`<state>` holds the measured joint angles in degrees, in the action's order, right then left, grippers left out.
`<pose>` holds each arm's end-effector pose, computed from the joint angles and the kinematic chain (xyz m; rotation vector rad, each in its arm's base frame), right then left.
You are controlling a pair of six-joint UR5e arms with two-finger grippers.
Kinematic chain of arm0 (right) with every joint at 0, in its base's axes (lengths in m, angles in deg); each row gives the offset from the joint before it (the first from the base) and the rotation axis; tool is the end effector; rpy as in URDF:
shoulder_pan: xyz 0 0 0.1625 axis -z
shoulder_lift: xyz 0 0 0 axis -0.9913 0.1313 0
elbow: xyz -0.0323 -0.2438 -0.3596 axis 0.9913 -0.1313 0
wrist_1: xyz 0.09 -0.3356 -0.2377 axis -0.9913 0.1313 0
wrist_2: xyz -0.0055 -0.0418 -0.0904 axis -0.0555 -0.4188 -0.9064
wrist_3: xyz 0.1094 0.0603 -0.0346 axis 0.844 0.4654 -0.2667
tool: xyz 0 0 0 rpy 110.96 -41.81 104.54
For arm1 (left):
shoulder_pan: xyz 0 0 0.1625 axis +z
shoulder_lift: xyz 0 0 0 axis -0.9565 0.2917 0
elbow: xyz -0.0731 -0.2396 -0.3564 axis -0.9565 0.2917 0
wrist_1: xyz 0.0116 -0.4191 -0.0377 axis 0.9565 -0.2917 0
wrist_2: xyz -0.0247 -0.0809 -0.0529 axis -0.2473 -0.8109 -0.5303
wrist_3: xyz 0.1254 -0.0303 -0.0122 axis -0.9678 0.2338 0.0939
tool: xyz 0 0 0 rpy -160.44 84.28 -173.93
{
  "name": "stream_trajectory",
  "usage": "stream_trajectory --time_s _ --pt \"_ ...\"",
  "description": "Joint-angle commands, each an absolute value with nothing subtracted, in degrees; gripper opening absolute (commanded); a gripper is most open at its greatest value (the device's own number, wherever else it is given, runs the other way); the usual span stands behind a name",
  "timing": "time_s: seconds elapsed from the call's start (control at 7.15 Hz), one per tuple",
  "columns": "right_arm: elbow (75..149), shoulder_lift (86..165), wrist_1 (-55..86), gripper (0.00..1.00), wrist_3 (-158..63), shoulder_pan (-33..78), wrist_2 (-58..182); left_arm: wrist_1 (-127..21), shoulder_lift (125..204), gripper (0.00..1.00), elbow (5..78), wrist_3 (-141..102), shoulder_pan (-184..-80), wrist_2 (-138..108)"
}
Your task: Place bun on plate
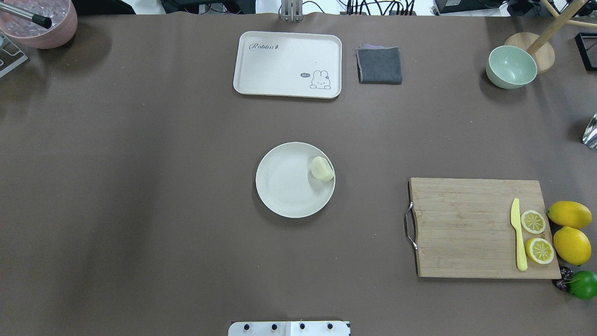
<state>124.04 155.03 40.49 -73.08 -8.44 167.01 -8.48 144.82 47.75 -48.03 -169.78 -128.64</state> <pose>0.0602 -0.4130 0.6667 -0.0491 -0.6676 -0.1063 -0.0972 -0.4679 0.6574 -0.0382 0.8026 0.0433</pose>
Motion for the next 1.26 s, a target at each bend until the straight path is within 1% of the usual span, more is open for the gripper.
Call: stream_trajectory --time_s 0.0,0.28,1.12 --pt "124.04 155.12 40.52 1.00 -73.05 -8.51 166.94 -8.24 144.73 0.98 49.30 -48.17 -169.81 -128.64" --pt "124.04 155.38 40.52 1.00 -73.05 -8.42 166.94 -8.23 144.38 0.98 50.44 -48.43 -169.72 -128.55" --pt "124.13 155.82 40.52 1.00 -72.87 -8.51 166.85 -8.23 144.03 0.98 50.54 -48.17 -169.72 -127.76"
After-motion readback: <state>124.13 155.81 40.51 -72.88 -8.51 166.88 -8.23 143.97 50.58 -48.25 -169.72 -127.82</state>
